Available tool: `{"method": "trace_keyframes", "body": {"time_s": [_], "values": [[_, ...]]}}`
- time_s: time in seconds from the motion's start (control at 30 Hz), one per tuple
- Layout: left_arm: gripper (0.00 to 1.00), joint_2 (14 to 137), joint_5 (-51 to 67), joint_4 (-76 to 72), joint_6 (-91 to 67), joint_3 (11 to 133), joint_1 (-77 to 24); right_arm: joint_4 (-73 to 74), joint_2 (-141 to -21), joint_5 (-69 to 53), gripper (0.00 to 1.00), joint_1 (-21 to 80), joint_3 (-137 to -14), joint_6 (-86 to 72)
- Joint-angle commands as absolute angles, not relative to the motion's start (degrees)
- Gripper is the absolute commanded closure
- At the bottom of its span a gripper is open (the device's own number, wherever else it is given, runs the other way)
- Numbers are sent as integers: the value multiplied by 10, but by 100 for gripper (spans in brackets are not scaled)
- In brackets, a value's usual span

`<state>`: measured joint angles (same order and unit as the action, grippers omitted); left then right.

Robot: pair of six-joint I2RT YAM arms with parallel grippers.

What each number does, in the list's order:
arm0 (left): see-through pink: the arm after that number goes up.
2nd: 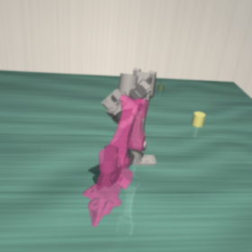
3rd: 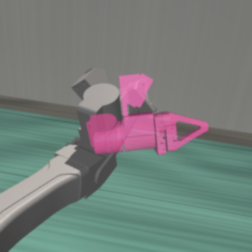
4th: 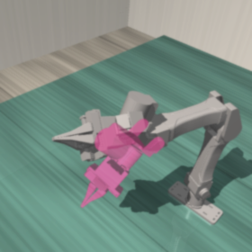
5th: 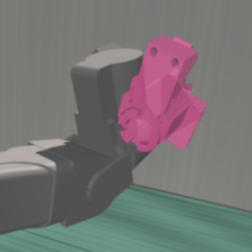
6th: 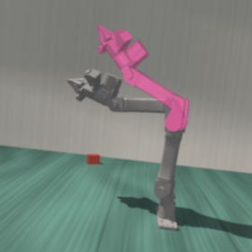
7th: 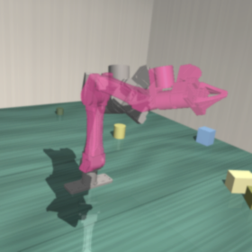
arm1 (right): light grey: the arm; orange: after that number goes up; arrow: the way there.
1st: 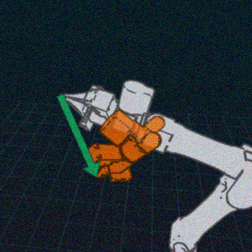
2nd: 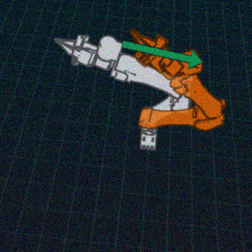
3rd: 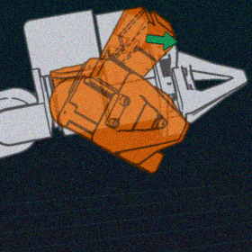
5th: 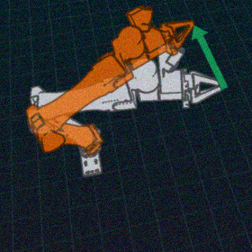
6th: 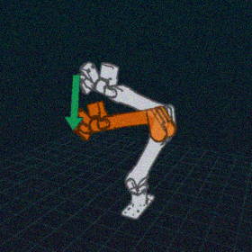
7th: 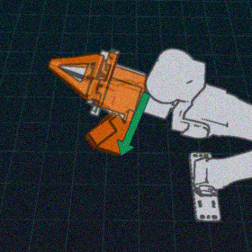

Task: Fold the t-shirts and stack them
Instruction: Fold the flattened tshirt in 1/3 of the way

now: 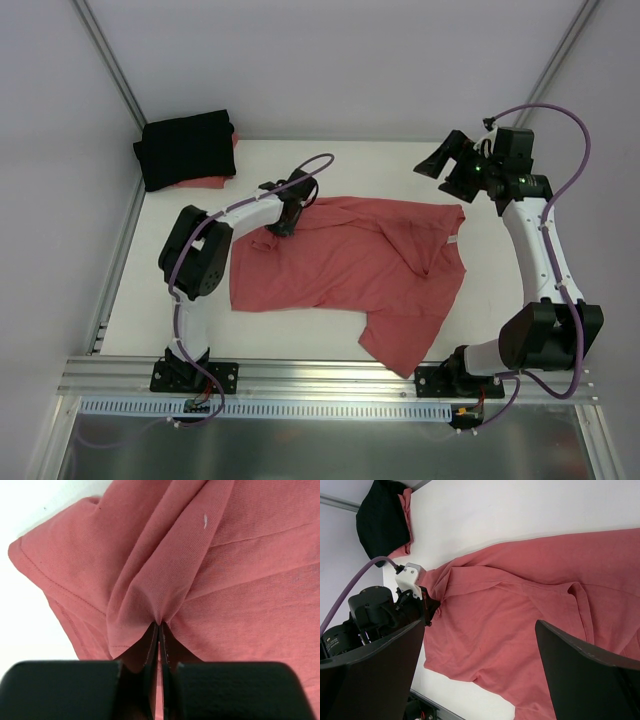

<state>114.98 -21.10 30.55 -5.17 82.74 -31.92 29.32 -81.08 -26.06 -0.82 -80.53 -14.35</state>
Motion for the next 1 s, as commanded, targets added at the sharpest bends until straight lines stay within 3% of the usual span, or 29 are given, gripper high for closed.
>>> {"method": "trace_keyframes", "body": {"time_s": [0.0,0.57,0.97], "values": [[100,1139,-227,311,-48,843,-323,275,-805,-273,0,-15,-807,-155],[100,1065,-403,262,82,840,-280,266,-801,-287,1,-18,-787,-168],[100,1057,-367,260,88,874,-265,260,-803,-294,1,-18,-780,-180]]}}
